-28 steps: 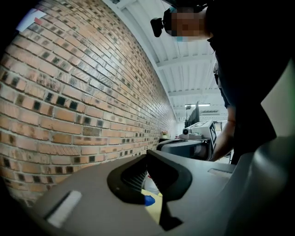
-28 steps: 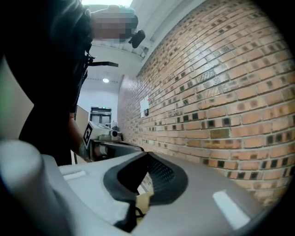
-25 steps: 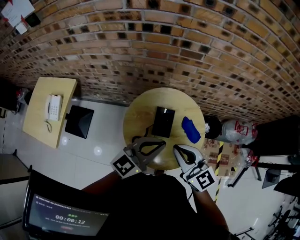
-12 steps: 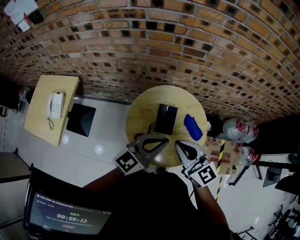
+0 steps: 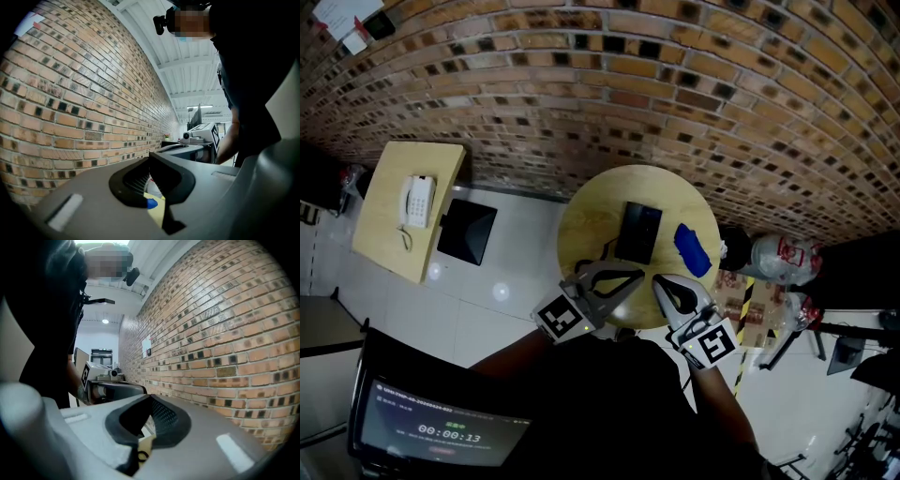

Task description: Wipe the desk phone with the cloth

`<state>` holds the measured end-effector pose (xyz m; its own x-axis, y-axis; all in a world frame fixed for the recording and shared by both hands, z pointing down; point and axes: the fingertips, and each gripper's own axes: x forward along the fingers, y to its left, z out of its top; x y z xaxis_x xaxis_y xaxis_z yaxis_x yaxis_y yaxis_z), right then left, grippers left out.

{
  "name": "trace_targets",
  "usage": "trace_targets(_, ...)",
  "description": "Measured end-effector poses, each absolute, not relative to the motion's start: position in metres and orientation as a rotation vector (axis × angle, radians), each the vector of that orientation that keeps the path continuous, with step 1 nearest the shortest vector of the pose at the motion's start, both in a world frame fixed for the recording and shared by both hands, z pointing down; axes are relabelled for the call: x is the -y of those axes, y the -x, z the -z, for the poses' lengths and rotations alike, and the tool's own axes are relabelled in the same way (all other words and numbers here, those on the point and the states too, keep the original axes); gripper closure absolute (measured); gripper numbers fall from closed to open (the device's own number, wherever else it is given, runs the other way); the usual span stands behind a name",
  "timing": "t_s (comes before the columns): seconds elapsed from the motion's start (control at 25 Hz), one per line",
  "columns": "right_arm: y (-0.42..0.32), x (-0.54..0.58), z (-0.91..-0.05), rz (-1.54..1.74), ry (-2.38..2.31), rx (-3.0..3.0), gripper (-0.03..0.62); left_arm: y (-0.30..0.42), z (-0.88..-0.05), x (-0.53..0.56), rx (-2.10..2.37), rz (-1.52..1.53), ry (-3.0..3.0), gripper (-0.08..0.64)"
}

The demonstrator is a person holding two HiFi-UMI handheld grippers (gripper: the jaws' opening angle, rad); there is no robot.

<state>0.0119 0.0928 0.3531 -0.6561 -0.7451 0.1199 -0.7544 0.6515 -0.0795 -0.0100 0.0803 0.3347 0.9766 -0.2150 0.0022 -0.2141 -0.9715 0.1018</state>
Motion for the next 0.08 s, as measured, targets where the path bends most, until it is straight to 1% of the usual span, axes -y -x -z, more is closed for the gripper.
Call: trace_targets(0.08,-0.0106,-0.0915,-0.3537,-0.170,-1.263,2.787,0.592,0.0101,-0.3352,-0.0796,0.325,0.009,-3.030,0.575)
